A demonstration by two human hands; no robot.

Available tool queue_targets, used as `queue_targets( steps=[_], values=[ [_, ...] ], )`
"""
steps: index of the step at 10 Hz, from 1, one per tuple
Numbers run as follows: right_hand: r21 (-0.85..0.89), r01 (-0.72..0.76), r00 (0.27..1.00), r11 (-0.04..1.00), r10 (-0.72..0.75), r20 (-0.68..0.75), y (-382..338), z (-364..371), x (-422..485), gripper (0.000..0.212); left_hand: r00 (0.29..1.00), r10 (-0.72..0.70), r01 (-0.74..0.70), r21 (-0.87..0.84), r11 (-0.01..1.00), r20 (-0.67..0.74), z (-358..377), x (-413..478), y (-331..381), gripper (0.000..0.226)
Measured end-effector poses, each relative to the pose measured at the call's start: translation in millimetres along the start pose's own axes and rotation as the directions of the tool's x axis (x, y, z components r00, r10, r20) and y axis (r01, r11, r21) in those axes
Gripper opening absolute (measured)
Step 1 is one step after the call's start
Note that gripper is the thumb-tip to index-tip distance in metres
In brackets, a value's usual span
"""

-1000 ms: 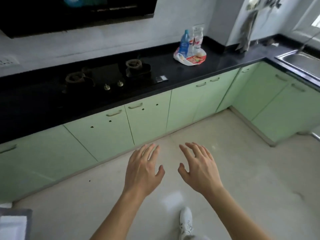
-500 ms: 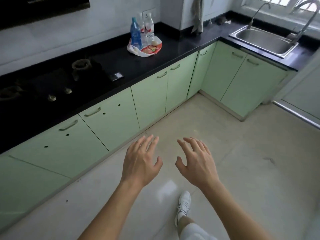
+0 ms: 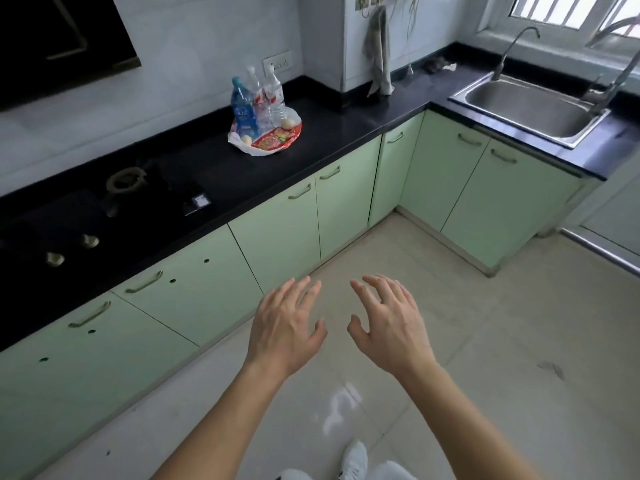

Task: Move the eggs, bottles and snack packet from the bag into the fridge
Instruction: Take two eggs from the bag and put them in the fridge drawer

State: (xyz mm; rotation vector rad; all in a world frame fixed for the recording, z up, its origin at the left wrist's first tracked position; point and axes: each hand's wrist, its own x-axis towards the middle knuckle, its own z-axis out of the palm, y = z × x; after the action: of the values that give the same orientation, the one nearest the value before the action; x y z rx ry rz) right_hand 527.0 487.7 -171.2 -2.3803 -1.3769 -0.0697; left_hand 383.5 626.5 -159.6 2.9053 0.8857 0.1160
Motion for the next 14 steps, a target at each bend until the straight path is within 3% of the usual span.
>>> queue_targets(
  steps=[5, 9, 14],
  values=[
    [0.010, -0.019, 0.999, 1.000, 0.018, 0.049, 59, 26, 114, 0.054, 0.999, -0.019, 0.020, -0.009, 1.000, 0.043, 21, 132, -6, 0.068],
    [-0.057, -0.037, 0.999, 0.998, 0.039, 0.033, 82, 50, 317, 0.055, 0.999, 0.013, -0.014, -0.051, 0.999, -0.037, 10, 331, -85, 0.066],
    [-0.036, -0.033, 0.996, 0.999, 0.036, 0.080, 123, 96, 475, 0.056, 0.998, -0.066, 0.065, -0.076, 0.995, -0.004, 24, 480, -133, 0.064]
  ],
)
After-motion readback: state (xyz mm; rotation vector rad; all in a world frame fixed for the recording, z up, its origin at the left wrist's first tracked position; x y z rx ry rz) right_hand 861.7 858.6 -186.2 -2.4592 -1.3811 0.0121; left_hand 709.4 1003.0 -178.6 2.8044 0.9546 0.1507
